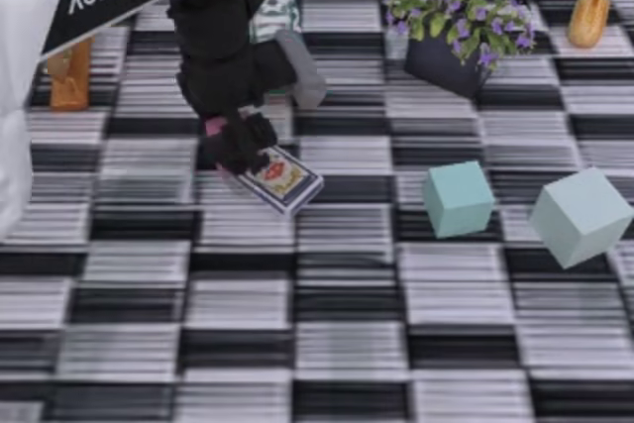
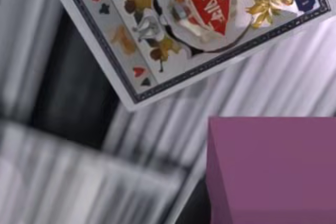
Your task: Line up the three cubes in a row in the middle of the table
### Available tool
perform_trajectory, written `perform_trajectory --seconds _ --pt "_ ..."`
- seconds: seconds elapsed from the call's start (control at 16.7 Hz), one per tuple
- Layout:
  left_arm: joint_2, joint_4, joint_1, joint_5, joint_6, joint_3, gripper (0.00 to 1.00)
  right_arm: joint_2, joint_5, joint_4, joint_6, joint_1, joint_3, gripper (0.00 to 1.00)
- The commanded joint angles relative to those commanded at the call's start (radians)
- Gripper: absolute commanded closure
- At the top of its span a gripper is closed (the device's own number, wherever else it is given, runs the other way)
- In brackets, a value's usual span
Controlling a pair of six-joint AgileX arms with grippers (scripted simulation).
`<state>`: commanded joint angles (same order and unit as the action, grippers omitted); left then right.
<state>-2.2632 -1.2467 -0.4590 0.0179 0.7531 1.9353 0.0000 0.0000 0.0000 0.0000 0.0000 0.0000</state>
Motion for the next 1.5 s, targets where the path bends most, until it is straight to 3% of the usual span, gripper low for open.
perform_trajectory --seconds 0.24,0.48,0.9,1.26,1.5 --pt "-0.106 -0.095 -0.278 0.002 -0.04 0.199 1.0 0.0 0.0 0.0 0.0 0.0 0.0 0.0" --pt "-0.157 -0.144 -0.429 -0.001 -0.07 0.322 1.0 0.0 0.0 0.0 0.0 0.0 0.0 0.0" --pt "-0.158 -0.129 -0.439 -0.001 -0.071 0.314 1.0 0.0 0.0 0.0 0.0 0.0 0.0 0.0" --pt "-0.188 0.079 -0.442 0.0 -0.075 0.137 1.0 0.0 0.0 0.0 0.0 0.0 0.0 0.0" --pt "-0.194 0.103 -0.444 -0.001 -0.074 0.115 1.0 0.0 0.0 0.0 0.0 0.0 0.0 0.0"
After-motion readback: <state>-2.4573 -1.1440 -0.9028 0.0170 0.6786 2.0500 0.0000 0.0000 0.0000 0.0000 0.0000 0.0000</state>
